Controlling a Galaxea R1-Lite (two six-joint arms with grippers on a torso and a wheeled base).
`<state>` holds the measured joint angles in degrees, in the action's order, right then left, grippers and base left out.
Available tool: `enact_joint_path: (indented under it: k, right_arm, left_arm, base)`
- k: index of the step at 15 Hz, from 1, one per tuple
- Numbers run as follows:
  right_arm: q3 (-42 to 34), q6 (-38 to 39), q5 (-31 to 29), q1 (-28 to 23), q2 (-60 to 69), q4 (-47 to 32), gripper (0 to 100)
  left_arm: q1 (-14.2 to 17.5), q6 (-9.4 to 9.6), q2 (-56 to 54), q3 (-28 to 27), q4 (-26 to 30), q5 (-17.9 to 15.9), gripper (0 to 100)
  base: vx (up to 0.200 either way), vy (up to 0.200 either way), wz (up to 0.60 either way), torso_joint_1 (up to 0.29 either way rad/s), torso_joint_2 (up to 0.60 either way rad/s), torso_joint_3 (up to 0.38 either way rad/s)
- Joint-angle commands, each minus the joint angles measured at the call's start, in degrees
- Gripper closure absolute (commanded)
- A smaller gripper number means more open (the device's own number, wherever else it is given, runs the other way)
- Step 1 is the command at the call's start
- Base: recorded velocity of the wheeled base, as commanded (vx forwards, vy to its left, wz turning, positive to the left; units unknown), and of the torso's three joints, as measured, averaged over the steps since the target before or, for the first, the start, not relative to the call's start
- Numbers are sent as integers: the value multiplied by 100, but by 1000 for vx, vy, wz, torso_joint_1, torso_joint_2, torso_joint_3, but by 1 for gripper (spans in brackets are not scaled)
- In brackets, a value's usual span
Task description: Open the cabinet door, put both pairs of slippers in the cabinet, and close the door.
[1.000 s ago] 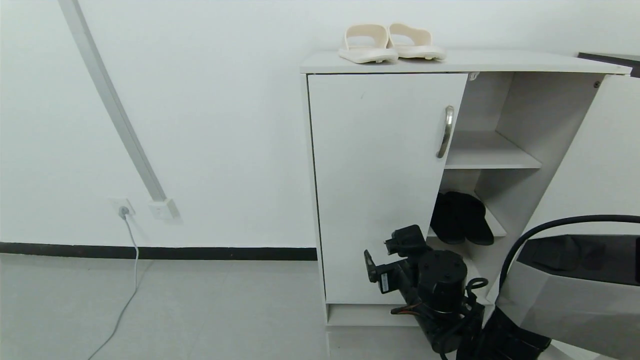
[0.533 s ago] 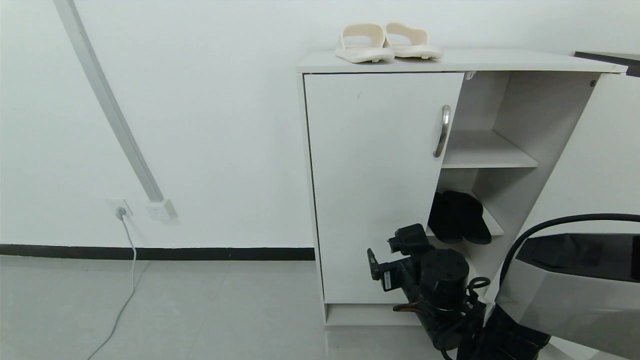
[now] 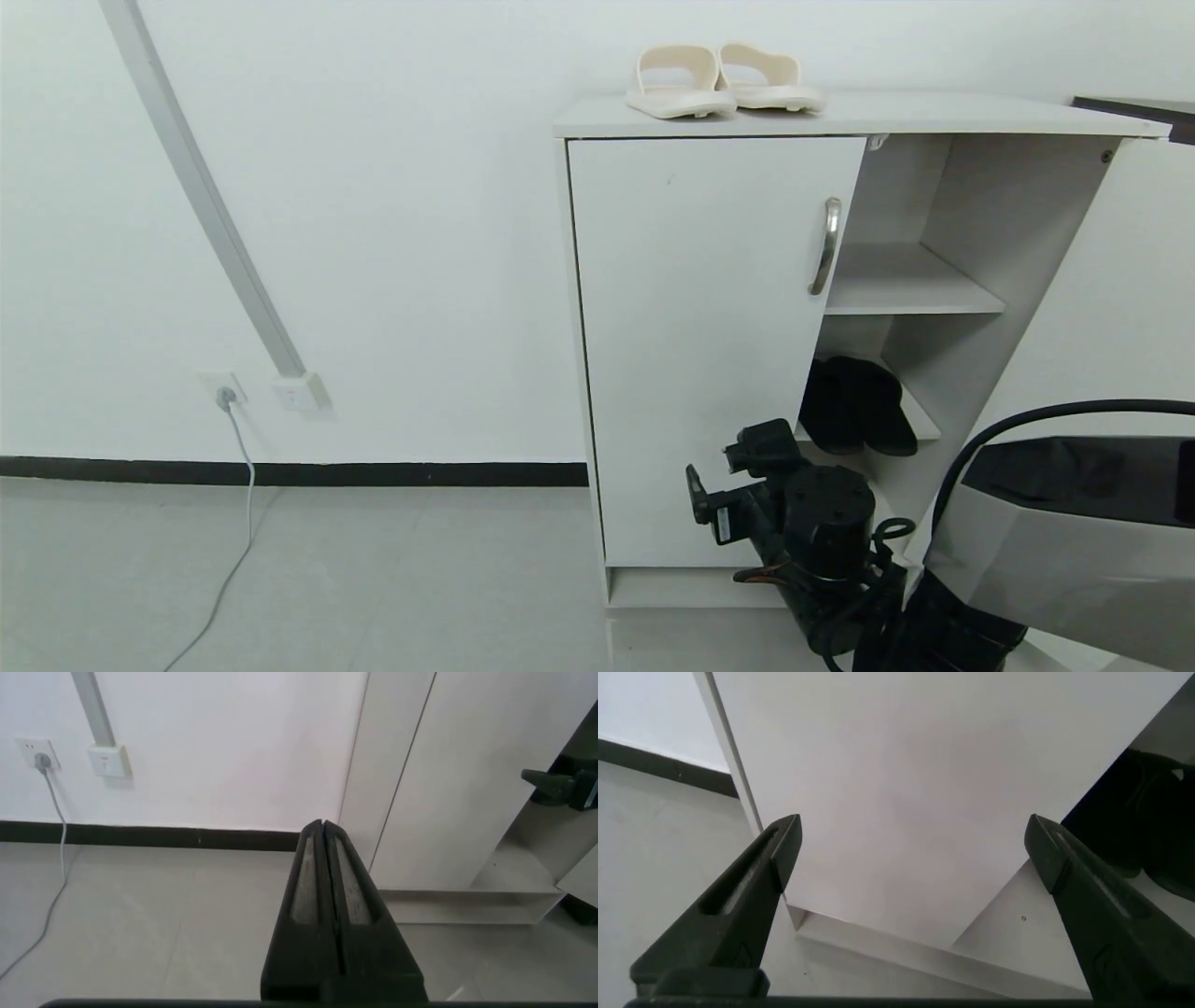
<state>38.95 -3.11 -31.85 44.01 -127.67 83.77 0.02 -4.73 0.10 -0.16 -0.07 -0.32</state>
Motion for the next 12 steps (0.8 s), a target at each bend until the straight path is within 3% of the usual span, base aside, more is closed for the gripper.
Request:
enact_joint_path:
  k: [1,3,12]
  right_arm:
    - [-10,-6,-5,3,-12,-1,0]
    - [-10,-6,-5,3,-12,-1,0]
    - [-10,-6,-14,3,-47,7,0]
  left_arm:
    - [-2,-2,-1,-2,-1,-3,100]
    - [-2,-2,-1,-2,-1,5,100]
    - [-2,-2,8,-2,-1,5,100]
  base:
    - [0,0,0,-2,-232,-227]
    - [0,0,0,12,-163,-320]
    - [0,0,0,93,-476,-352]
